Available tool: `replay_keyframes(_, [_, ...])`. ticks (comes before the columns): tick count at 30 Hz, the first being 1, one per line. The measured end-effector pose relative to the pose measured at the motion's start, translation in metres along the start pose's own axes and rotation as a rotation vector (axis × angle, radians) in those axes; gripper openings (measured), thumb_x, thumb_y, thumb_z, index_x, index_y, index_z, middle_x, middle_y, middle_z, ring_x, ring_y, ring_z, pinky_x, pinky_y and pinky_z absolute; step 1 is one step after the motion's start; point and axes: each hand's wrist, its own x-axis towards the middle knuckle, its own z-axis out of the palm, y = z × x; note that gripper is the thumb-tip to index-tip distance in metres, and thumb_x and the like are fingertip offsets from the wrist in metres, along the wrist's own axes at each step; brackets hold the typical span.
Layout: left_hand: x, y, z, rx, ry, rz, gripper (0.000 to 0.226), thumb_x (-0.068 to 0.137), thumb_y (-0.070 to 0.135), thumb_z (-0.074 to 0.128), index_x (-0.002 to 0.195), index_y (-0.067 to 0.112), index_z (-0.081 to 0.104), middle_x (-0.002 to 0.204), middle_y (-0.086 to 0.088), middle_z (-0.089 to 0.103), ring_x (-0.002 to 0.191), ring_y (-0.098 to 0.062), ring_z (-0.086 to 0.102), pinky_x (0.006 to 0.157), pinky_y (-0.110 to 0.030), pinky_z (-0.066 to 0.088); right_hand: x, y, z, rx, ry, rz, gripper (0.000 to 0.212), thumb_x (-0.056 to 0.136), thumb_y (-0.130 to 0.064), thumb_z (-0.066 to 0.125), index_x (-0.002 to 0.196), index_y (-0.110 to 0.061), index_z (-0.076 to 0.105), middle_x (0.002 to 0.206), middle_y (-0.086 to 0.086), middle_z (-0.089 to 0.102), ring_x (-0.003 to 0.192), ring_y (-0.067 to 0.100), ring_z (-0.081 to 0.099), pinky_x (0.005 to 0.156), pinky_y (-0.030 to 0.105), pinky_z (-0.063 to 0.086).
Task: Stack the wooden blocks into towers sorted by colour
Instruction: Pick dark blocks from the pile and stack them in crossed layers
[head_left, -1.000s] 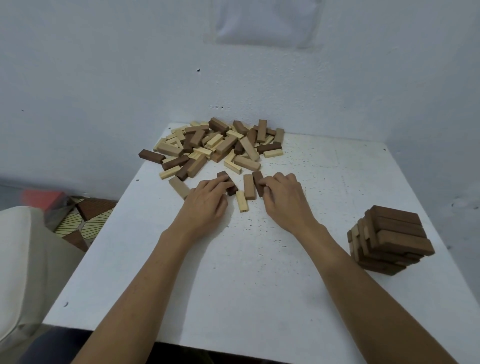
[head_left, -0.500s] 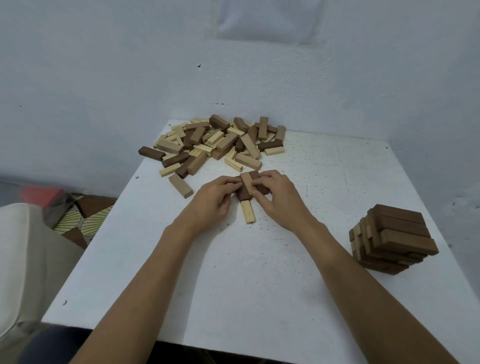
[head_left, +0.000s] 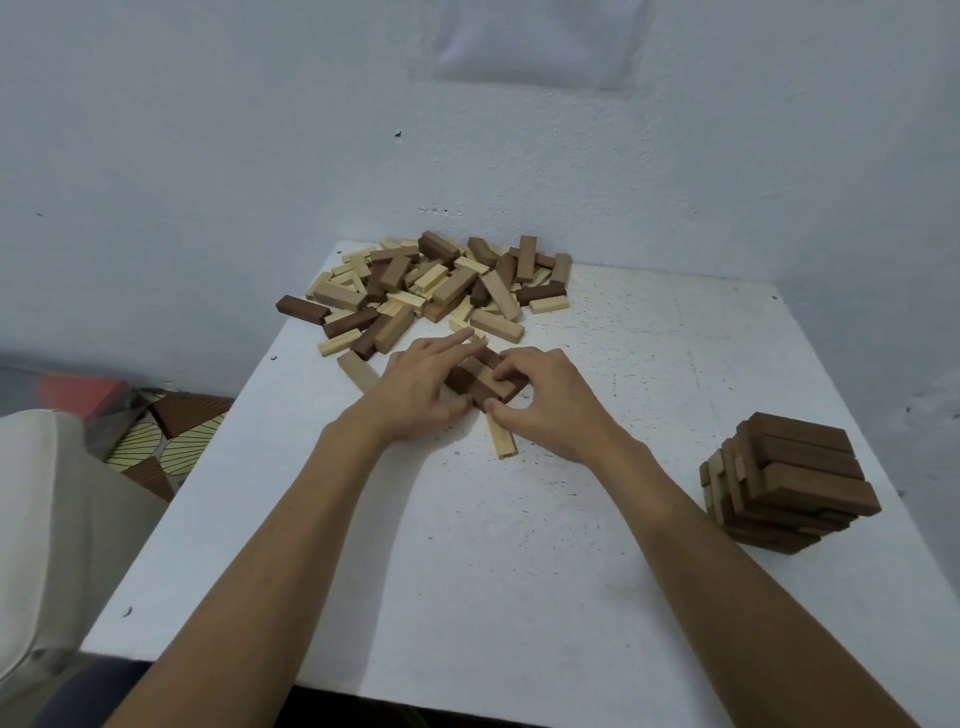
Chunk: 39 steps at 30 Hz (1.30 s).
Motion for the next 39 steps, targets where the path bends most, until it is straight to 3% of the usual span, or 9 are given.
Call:
replay_keyframes(4, [-0.002,0.000,-0.006,0.008,-0.065,0.022,0.079,0.077,0.049,0.052,0.151,0.032,0.031,0.157,0.010,0.032,0.141,-0.019,0.030,0.113,-0.049,0.028,-0.001,-0.002,-0.002,0.032,-0.083,0.024,0.033,0.081,-0.033,0.073,0.111,-0.022,0.065,0.114,-0.007,0.063,0.107,0.010,0.048,0.087,0.030,0.046])
replay_keyframes(8, [-0.007,-0.002,-0.007,0.063,-0.067,0.045,0.077,0.073,0.060,0.046,0.145,0.033,0.042,0.148,0.007,0.044,0.132,-0.020,0.039,0.107,-0.046,0.034,-0.004,-0.005,-0.003,0.037,-0.088,0.002,0.033,0.084,-0.029,0.073,0.114,-0.016,0.065,0.130,0.001,0.059,0.119,0.013,0.052,0.094,0.022,0.042])
replay_keyframes(12, [-0.014,-0.006,-0.008,0.087,-0.031,0.026,0.074,0.071,0.065,0.047,0.138,0.034,0.049,0.139,0.006,0.048,0.124,-0.018,0.043,0.102,-0.042,0.037,-0.016,0.000,-0.001,-0.035,-0.120,0.007,0.047,0.084,-0.040,0.070,0.127,-0.025,0.059,0.148,-0.006,0.043,0.137,0.009,0.033,0.106,0.025,0.029])
replay_keyframes(17, [-0.025,-0.007,-0.009,0.022,-0.014,-0.006,0.076,0.069,0.069,0.045,0.135,0.031,0.051,0.136,0.004,0.050,0.122,-0.017,0.045,0.103,-0.041,0.039,-0.030,0.008,-0.009,-0.146,-0.103,0.000,0.054,0.086,-0.045,0.067,0.136,-0.029,0.053,0.149,-0.007,0.040,0.141,0.012,0.023,0.112,0.033,0.027])
replay_keyframes(20, [-0.029,-0.003,-0.006,-0.019,-0.018,0.010,0.074,0.070,0.068,0.047,0.134,0.032,0.052,0.135,0.005,0.049,0.120,-0.015,0.045,0.102,-0.038,0.039,-0.028,0.016,-0.019,-0.210,-0.088,0.024,0.051,0.089,-0.047,0.065,0.135,-0.028,0.053,0.145,-0.007,0.046,0.138,0.013,0.029,0.109,0.028,0.027])
replay_keyframes(29, [-0.032,0.010,0.000,-0.109,-0.009,0.029,0.073,0.072,0.067,0.053,0.135,0.031,0.052,0.137,0.006,0.049,0.121,-0.014,0.045,0.100,-0.036,0.039,-0.015,0.021,-0.015,-0.300,0.091,-0.044,0.030,0.092,-0.036,0.065,0.117,-0.021,0.068,0.128,-0.001,0.061,0.122,0.024,0.046,0.098,0.041,0.044])
replay_keyframes(35, [-0.036,0.011,0.005,-0.150,0.037,0.013,0.066,0.074,0.062,0.064,0.132,0.032,0.054,0.135,0.010,0.052,0.118,-0.010,0.045,0.099,-0.033,0.039,-0.029,0.010,-0.004,-0.244,-0.068,-0.080,0.057,0.087,-0.058,0.060,0.134,-0.026,0.057,0.145,-0.009,0.050,0.141,0.017,0.026,0.112,0.037,0.030])
replay_keyframes(39, [-0.040,0.014,0.010,-0.214,0.083,0.001,0.055,0.075,0.050,0.078,0.123,0.030,0.058,0.126,0.013,0.055,0.112,-0.010,0.047,0.092,-0.029,0.042,-0.035,0.010,-0.005,-0.268,-0.069,-0.104,0.057,0.085,-0.056,0.065,0.133,-0.025,0.058,0.143,-0.011,0.051,0.141,0.016,0.023,0.112,0.038,0.032])
